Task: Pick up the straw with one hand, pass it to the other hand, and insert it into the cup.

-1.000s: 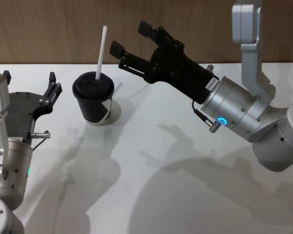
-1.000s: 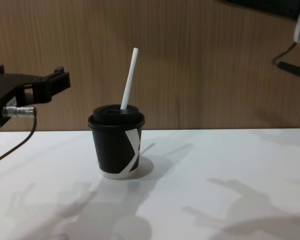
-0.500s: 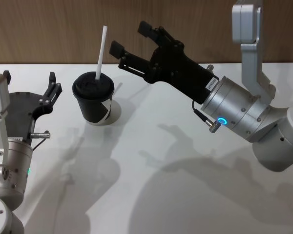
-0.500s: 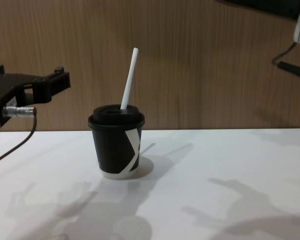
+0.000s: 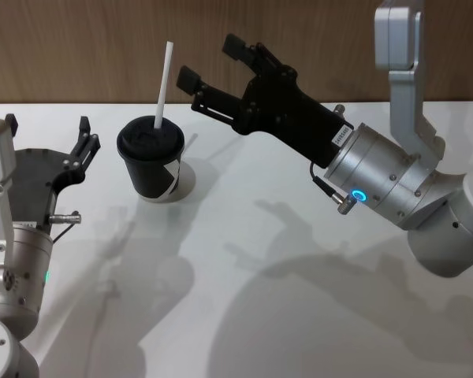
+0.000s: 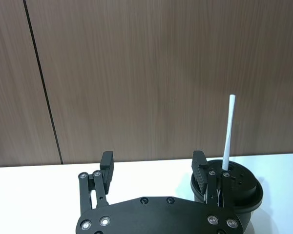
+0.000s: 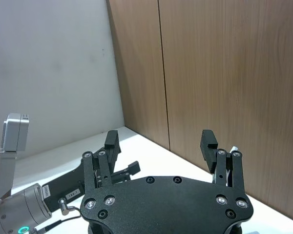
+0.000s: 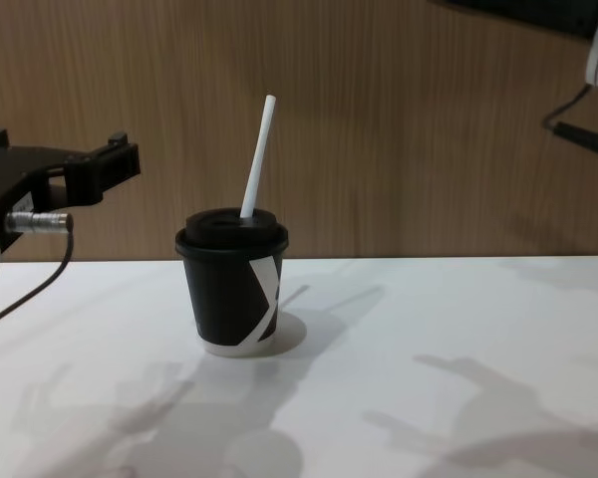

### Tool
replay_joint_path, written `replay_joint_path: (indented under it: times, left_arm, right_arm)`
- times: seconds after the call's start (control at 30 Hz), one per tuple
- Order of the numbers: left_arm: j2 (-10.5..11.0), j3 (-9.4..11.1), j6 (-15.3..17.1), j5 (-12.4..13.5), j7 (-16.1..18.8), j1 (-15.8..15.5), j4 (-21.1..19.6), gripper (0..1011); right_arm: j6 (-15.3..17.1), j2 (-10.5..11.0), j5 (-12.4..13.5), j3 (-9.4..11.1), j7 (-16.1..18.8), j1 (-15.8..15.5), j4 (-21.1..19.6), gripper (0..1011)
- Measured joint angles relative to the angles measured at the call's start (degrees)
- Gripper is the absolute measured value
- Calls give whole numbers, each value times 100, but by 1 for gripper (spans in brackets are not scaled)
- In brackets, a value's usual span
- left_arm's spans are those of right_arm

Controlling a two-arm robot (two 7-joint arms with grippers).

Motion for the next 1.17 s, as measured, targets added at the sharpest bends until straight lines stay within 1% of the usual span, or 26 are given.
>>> replay_joint_path:
  times: [1.17]
  left_arm:
    - [0, 0, 0, 0, 0, 0, 0, 1003]
  right_arm:
    - [0, 0, 0, 0, 0, 0, 0, 1001]
